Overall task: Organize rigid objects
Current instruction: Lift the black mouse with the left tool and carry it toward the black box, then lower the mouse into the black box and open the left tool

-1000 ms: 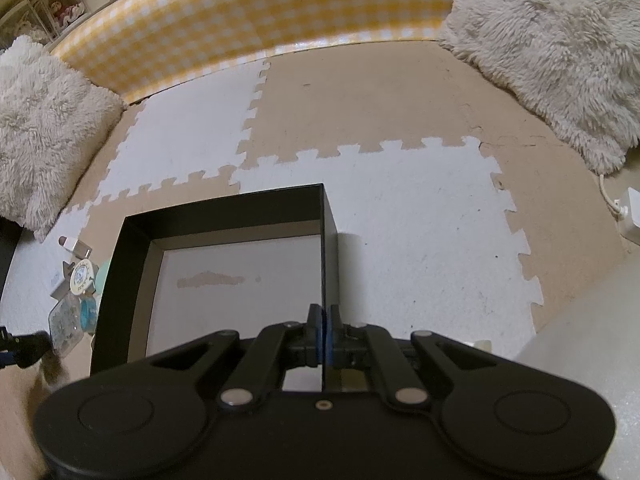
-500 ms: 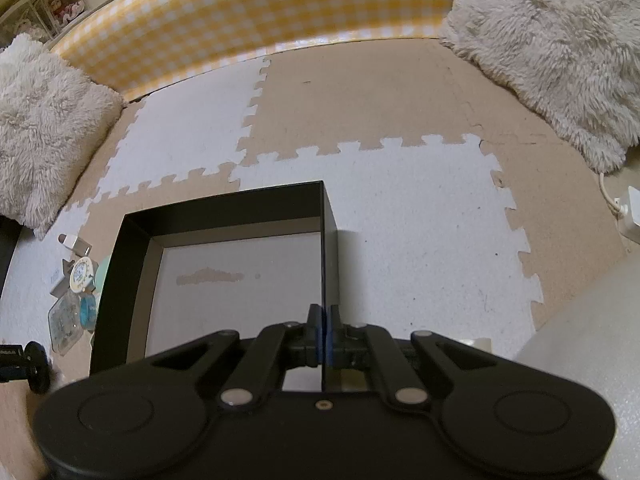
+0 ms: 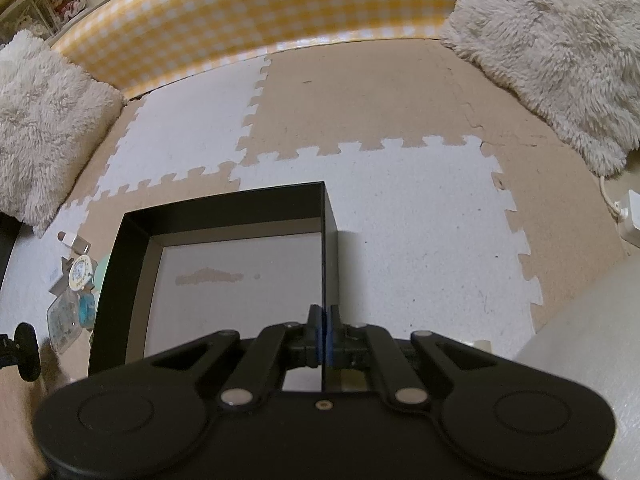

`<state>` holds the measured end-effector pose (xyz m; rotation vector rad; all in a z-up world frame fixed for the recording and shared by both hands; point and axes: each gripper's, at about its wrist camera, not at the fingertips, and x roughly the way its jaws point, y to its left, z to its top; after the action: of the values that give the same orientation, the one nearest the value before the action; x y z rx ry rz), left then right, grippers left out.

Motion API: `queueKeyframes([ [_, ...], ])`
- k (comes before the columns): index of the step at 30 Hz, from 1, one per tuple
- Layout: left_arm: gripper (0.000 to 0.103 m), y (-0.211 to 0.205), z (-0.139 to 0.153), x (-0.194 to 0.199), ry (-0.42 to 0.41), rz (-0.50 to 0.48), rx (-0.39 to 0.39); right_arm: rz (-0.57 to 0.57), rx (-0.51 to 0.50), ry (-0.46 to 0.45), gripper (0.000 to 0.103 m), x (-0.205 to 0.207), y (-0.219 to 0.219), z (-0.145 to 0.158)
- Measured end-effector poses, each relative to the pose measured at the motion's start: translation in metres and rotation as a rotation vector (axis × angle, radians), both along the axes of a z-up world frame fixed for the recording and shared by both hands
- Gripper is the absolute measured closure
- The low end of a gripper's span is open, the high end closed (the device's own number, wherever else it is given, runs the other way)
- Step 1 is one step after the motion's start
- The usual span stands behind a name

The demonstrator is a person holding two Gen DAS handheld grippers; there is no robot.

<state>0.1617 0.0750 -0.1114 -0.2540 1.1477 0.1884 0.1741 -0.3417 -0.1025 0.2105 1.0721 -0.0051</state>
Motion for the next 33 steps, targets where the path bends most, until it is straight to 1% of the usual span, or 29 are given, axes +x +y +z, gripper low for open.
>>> queueKeyframes([
  [3,0.048,-0.019,0.017,-0.005,-0.073,-0.073,-0.040,0.001,0.000,0.001,0.101,0.000,-0.001,0.000],
  [6,0.048,-0.046,0.034,-0.010,-0.146,-0.157,-0.090,0.004,-0.009,0.004,0.101,0.001,0.001,0.000],
  [8,0.048,-0.067,0.041,-0.011,-0.180,-0.220,-0.139,0.006,-0.014,0.005,0.101,0.001,0.002,0.000],
  [11,0.048,-0.106,0.046,-0.011,-0.211,-0.317,-0.188,0.006,-0.010,0.004,0.101,0.001,0.002,0.000],
  [15,0.048,-0.156,0.038,-0.008,-0.223,-0.410,-0.259,-0.002,0.015,0.009,0.101,0.001,-0.001,0.000],
  [17,0.048,-0.176,0.031,-0.007,-0.225,-0.453,-0.280,-0.004,0.026,0.013,0.101,0.001,-0.003,-0.001],
  [20,0.048,-0.205,0.016,0.001,-0.219,-0.488,-0.325,-0.005,0.041,0.022,0.100,0.001,-0.005,0.000],
  [23,0.048,-0.224,0.001,0.008,-0.215,-0.508,-0.380,-0.014,0.059,0.028,0.100,0.001,-0.008,-0.001],
  [26,0.048,-0.241,-0.008,0.010,-0.206,-0.530,-0.414,-0.021,0.075,0.032,0.100,0.001,-0.010,-0.001],
  [31,0.048,-0.252,-0.027,0.011,-0.181,-0.551,-0.483,-0.033,0.099,0.038,0.100,0.002,-0.013,-0.002],
  [33,0.047,-0.258,-0.034,0.012,-0.161,-0.565,-0.499,-0.034,0.103,0.039,0.100,0.002,-0.014,-0.002],
])
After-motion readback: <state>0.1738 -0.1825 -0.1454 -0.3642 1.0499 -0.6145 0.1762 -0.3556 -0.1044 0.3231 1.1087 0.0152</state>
